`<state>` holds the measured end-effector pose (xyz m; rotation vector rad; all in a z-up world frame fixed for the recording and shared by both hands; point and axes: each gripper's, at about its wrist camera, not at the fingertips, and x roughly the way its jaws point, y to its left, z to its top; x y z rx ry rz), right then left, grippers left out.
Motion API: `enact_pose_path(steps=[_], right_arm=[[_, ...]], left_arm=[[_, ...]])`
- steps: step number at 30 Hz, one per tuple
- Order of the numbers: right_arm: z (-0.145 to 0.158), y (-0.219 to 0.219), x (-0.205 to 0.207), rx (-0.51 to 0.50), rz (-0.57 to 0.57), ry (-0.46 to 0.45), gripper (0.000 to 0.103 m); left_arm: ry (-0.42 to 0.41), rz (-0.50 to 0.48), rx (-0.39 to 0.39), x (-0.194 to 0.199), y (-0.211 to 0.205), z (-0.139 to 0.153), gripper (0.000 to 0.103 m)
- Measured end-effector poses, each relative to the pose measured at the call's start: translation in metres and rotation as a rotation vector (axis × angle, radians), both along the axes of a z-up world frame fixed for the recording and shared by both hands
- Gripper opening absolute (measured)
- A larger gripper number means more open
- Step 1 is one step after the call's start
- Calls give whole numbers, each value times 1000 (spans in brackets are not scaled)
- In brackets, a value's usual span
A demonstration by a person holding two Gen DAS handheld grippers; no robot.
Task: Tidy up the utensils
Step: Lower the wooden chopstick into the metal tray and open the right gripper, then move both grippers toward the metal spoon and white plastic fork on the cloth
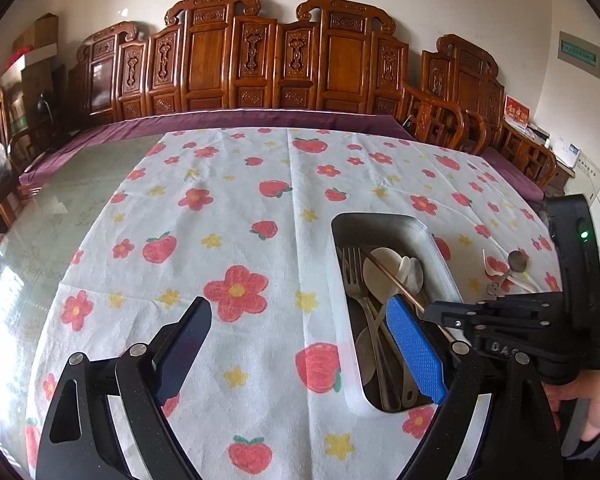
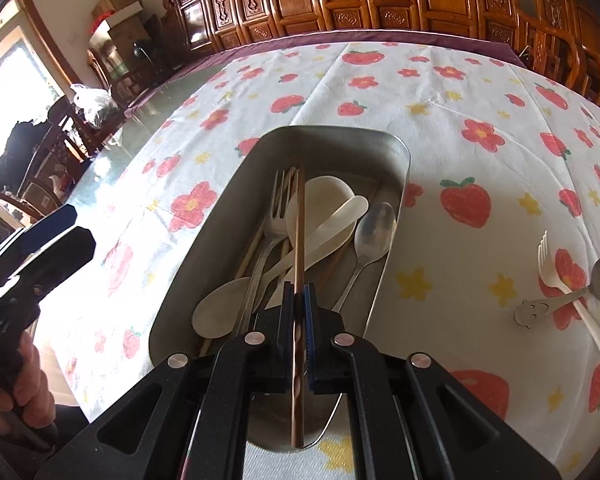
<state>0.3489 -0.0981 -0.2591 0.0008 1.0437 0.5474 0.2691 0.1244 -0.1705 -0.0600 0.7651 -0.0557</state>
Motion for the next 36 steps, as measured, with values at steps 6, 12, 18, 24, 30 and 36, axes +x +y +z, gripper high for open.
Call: enact_pose_path(steps=[6, 12, 18, 24, 30, 36], right_arm=[[-2, -1, 7, 30, -19, 0, 6], [-1, 2, 6, 59, 5, -4, 8], [8, -9, -2, 55, 18, -49, 8], [24, -65, -20, 19, -12, -122, 8], [20, -144, -39, -74, -110, -171, 21], [1, -213, -51, -133, -233, -192, 28]], left_arm=[[-7, -6, 3, -1, -3, 2, 86], [-8, -4, -3, -2, -4, 4, 86], [-12, -17, 2, -1, -13, 4, 86], [-15, -64, 3, 2, -37, 4, 86], [-11, -160, 24, 0, -76, 1, 86], [-24, -259, 40, -5, -115, 7, 86]])
